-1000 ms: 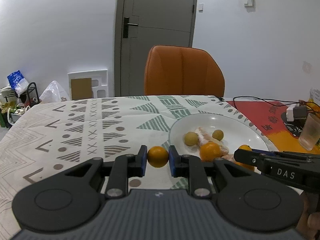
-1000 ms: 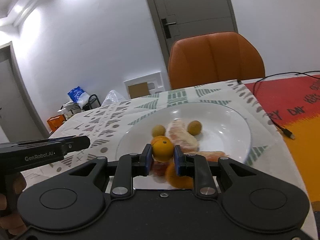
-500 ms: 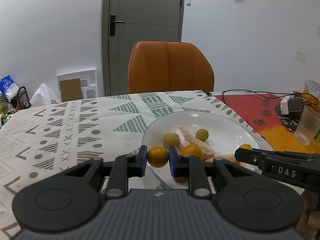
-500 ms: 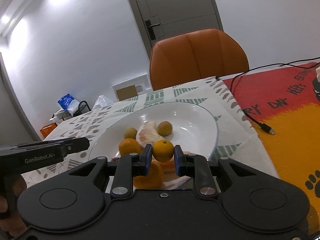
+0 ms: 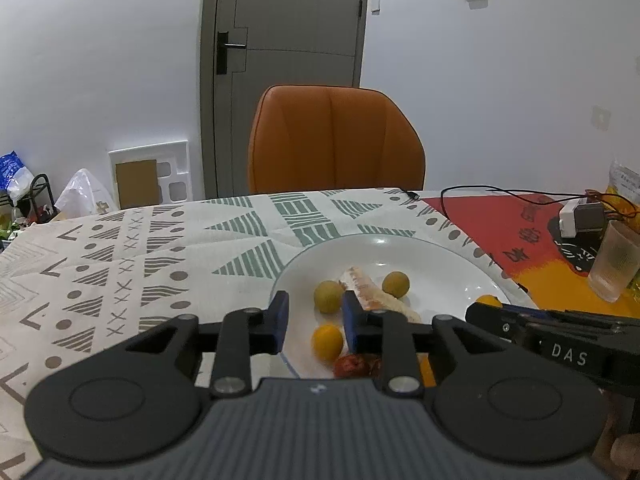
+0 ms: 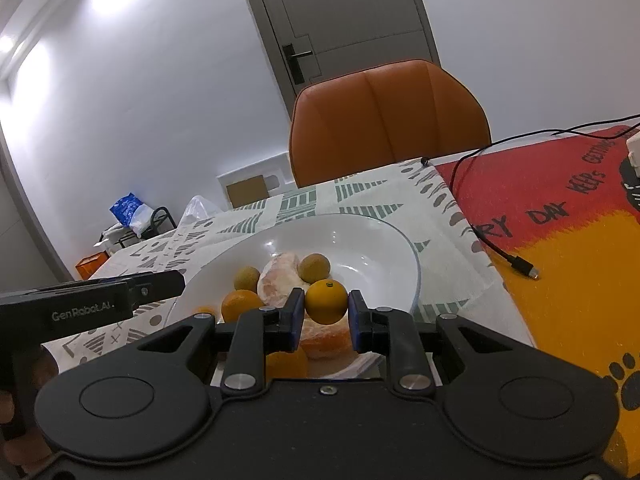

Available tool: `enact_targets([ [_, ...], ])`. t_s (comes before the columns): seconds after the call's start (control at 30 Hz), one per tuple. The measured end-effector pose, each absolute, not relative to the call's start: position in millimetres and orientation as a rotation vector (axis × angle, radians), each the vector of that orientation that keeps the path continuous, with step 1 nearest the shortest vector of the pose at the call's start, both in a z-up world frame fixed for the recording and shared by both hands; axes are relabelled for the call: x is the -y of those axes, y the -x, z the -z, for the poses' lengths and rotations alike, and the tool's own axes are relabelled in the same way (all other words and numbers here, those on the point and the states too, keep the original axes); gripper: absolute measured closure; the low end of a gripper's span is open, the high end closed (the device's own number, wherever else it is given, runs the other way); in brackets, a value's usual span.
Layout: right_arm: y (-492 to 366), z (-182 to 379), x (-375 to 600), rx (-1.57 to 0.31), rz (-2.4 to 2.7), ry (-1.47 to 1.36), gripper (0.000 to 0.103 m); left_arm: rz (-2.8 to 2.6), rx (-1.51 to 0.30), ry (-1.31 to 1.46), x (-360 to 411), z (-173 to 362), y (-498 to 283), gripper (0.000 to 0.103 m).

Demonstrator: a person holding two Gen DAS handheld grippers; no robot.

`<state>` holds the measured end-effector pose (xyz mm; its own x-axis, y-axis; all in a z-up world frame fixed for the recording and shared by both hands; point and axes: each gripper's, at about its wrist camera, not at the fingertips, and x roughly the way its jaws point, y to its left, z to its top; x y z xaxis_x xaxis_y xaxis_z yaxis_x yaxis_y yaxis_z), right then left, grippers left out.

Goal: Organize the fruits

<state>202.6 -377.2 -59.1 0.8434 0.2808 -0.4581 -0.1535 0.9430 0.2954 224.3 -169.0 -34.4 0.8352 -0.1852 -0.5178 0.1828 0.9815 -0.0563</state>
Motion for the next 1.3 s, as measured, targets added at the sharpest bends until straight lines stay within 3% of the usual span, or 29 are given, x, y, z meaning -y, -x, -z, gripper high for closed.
enact_targets([
  [0.2,-204,57,372,-0.515,-0.241,-0.25,0.081,0.15,-0.548,0.003,156,32,-217,0.061],
  [0.27,-205,56,370,-0.518,-0.248,-0.249,0.08,0.129,-0.538,-0.006,151,31,-214,0.051],
  [0.33,-206,55,366,-0.514,-0.248,-0.246,0.075,0.106,-0.532,-0.011,146,30,-211,0.033],
  [0.43,-204,55,362,-0.52,-0.248,-0.242,0.074,0.086,-0.533,-0.001,138,29,-206,0.019],
  [0.63,-197,53,355,-0.527,-0.252,-0.238,0.07,0.056,-0.555,0.015,125,26,-201,0.01],
  [0.93,-180,45,345,-0.517,-0.266,-0.219,0.067,0.014,-0.566,0.054,104,20,-185,0.009],
  [1.3,-156,37,335,-0.496,-0.276,-0.197,0.049,-0.003,-0.551,0.069,89,13,-156,0.009],
])
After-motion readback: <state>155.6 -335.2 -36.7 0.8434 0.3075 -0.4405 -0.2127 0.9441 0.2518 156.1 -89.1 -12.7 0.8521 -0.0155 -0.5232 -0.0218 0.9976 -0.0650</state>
